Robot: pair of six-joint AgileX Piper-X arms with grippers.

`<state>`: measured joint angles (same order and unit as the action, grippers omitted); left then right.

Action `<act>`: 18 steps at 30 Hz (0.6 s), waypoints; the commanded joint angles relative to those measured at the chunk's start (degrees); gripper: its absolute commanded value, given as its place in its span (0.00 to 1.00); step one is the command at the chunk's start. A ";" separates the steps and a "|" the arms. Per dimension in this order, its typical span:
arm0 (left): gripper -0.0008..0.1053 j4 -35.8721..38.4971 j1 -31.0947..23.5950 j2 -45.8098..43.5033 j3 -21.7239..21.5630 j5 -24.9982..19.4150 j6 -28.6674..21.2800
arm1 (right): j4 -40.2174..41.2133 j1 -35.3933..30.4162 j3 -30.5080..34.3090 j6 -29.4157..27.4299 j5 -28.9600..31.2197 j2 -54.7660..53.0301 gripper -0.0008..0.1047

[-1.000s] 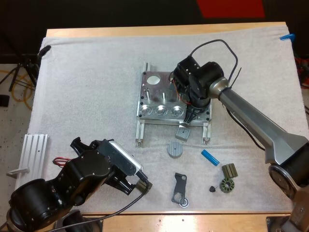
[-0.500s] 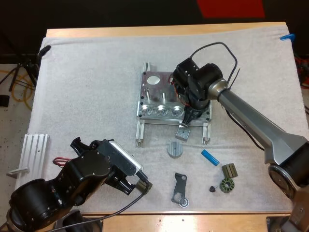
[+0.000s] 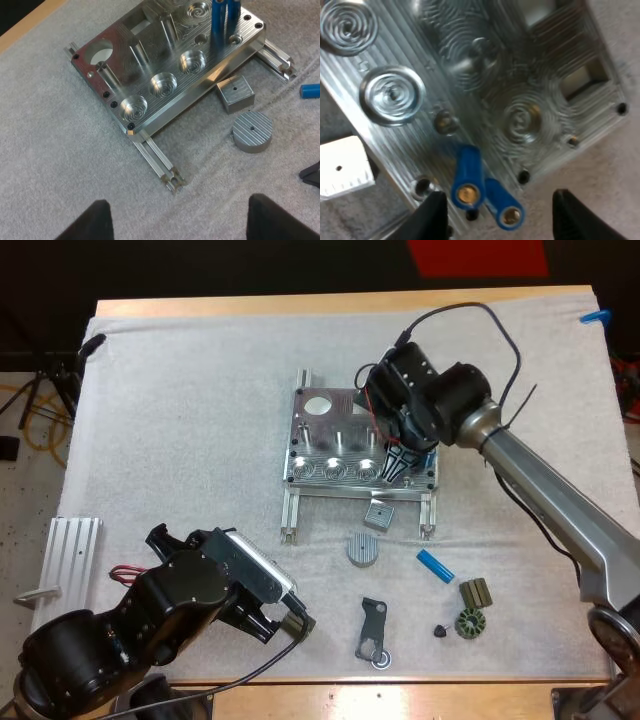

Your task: Load cells from right to left

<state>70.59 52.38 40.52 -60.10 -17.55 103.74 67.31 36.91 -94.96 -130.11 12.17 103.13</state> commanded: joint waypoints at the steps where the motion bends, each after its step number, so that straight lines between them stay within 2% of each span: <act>1: 0.54 0.25 0.13 -0.08 -0.03 -1.15 0.11 | -0.17 -0.05 -0.22 0.04 1.99 -0.61 0.45; 18: 0.54 0.25 0.13 -0.08 -0.03 -1.15 0.11 | -1.06 -0.05 -0.11 0.04 3.13 1.90 0.45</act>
<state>70.59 52.38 40.52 -60.10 -17.55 103.74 66.52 36.91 -94.96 -130.11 15.12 105.03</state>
